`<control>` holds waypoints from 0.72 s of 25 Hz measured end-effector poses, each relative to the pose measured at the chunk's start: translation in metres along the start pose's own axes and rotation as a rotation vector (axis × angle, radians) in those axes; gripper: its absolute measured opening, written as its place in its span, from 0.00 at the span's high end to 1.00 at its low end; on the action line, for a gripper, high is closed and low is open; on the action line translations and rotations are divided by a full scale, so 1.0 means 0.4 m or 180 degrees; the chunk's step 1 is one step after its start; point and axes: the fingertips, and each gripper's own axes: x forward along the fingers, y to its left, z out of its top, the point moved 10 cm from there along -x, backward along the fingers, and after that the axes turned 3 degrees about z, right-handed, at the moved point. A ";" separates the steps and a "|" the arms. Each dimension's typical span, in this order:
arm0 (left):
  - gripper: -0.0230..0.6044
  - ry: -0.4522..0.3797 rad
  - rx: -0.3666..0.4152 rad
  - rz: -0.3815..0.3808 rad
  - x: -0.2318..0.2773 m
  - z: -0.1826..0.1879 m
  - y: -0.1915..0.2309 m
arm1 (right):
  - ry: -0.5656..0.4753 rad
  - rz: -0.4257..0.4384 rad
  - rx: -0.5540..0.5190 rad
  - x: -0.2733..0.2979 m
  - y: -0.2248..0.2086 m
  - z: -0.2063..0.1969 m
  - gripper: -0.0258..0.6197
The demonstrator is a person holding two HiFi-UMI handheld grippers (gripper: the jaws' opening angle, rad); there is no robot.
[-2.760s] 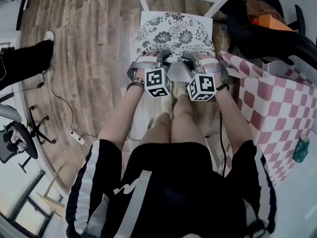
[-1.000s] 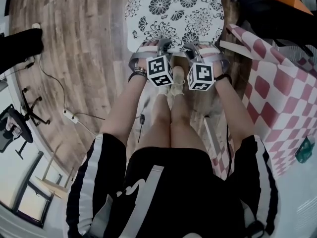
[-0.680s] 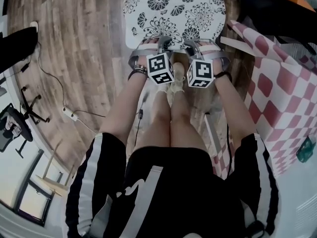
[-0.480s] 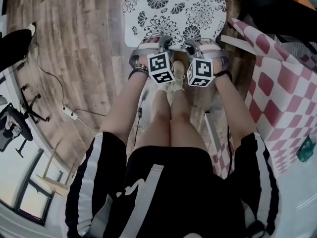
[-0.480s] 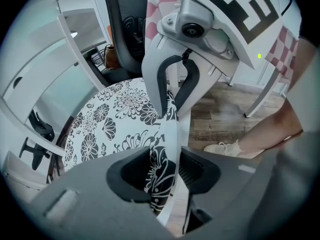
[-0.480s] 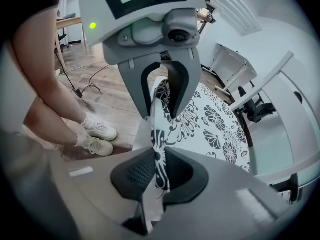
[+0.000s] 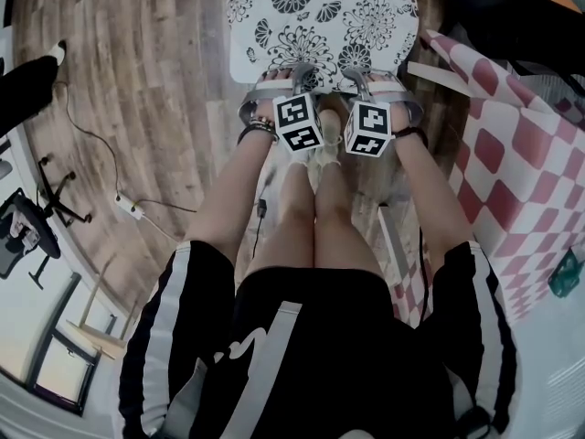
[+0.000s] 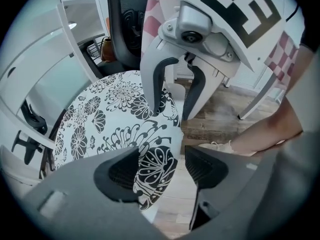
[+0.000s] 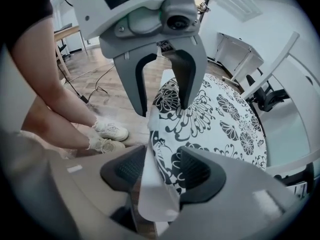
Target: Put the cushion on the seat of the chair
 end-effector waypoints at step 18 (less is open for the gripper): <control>0.46 -0.0001 -0.0194 0.0027 -0.089 -0.004 -0.011 | -0.0012 0.0067 0.0249 -0.069 0.013 0.060 0.53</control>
